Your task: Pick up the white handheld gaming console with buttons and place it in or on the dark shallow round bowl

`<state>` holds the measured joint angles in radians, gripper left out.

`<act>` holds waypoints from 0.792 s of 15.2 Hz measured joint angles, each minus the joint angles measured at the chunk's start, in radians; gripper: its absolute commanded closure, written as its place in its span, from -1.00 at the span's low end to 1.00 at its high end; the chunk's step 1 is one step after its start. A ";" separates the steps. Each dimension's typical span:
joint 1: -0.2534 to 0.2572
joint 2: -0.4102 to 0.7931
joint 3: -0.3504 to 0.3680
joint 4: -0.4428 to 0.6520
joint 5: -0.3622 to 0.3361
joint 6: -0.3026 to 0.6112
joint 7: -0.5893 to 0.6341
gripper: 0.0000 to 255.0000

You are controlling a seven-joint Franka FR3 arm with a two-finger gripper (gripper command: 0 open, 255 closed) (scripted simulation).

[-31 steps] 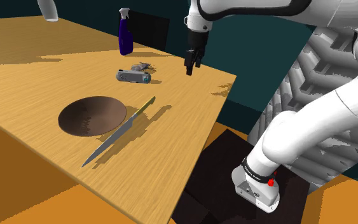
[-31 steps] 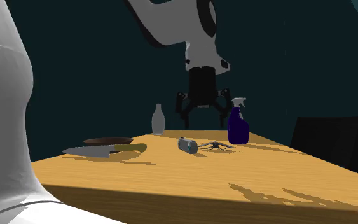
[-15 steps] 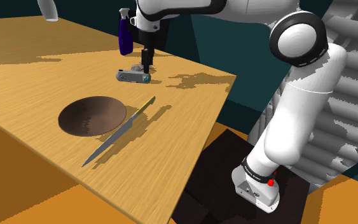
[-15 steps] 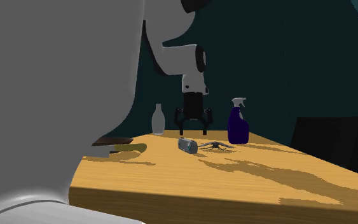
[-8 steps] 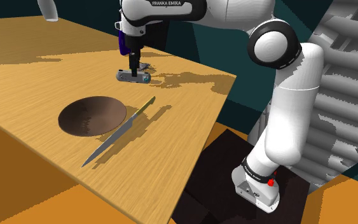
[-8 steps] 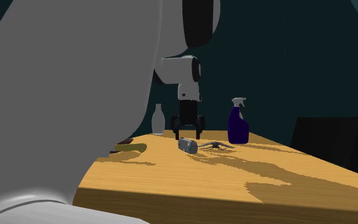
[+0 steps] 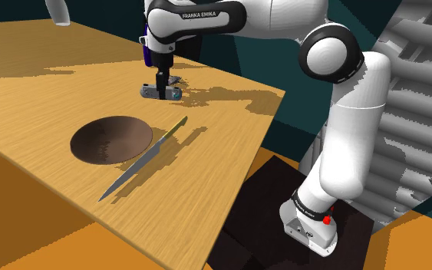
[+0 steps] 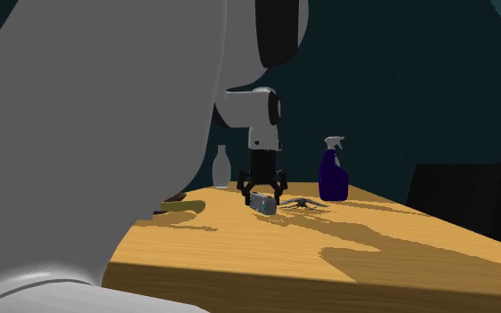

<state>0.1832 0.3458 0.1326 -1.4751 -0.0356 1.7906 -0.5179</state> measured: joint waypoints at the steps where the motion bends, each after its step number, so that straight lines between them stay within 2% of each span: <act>1: 0.000 0.000 0.000 -0.001 0.000 0.001 0.000 -1.00; 3: 0.000 0.000 0.000 -0.001 0.000 0.001 0.000 -1.00; 4: 0.000 0.000 0.000 -0.001 0.000 0.001 0.000 1.00; 12: 0.000 0.000 0.000 -0.001 0.000 0.001 0.000 1.00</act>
<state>0.1835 0.3453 0.1328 -1.4763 -0.0355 1.7918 -0.5175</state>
